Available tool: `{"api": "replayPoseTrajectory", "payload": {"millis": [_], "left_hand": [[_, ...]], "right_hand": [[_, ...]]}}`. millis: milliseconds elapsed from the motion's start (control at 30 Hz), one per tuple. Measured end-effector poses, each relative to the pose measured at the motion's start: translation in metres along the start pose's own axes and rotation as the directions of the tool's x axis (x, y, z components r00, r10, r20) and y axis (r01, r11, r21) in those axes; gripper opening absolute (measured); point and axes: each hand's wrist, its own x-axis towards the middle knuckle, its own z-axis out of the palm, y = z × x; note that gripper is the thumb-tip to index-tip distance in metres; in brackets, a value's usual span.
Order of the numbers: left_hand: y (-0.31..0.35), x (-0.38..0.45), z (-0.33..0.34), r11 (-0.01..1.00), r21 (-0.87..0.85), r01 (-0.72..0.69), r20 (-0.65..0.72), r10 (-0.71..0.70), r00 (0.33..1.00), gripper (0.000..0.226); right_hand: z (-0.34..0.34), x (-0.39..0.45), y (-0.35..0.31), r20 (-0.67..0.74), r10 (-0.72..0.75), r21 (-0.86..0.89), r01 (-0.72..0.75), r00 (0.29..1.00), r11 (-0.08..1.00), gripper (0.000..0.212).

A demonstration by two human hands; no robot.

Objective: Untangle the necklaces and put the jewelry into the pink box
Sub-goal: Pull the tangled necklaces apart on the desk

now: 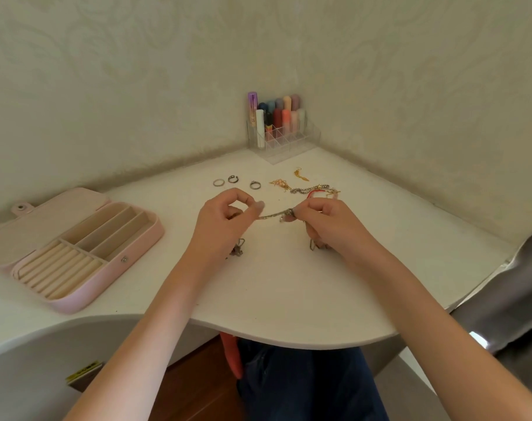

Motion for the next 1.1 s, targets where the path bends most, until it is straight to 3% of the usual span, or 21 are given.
{"api": "replayPoseTrajectory", "payload": {"millis": [200,400,600,700,867,1033,1100], "left_hand": [[0.002,-0.004,0.006,0.997,0.035,-0.068,0.120,0.063,0.991,0.012],[0.004,-0.003,0.013,0.992,0.031,-0.122,0.134,0.117,0.984,0.005],[0.002,-0.002,0.012,0.994,-0.105,-0.020,0.187,0.040,0.982,0.006],[0.004,-0.002,0.011,0.996,-0.090,0.027,0.225,-0.006,0.974,0.007],[0.008,0.000,0.007,0.982,-0.161,0.100,0.311,-0.046,0.949,0.023],[0.009,0.002,-0.001,0.889,-0.410,0.204,0.313,-0.072,0.947,0.041],[0.008,0.002,-0.002,0.890,-0.404,0.210,0.285,-0.095,0.954,0.045]], "right_hand": [[-0.001,-0.002,0.000,0.014,-0.095,0.087,0.094,0.995,0.992,0.023],[0.003,-0.003,0.003,0.036,-0.141,0.017,0.140,0.989,0.990,0.020],[0.005,-0.002,0.007,-0.076,-0.227,-0.013,0.227,0.971,0.974,0.022],[0.005,0.001,0.009,-0.150,-0.262,-0.044,0.259,0.953,0.965,0.021],[0.007,0.004,0.014,-0.150,-0.266,-0.100,0.253,0.952,0.962,0.022],[0.006,0.007,0.017,-0.175,-0.227,-0.140,0.204,0.958,0.969,0.023],[0.005,0.007,0.017,-0.204,-0.226,-0.153,0.196,0.953,0.968,0.023]]}}
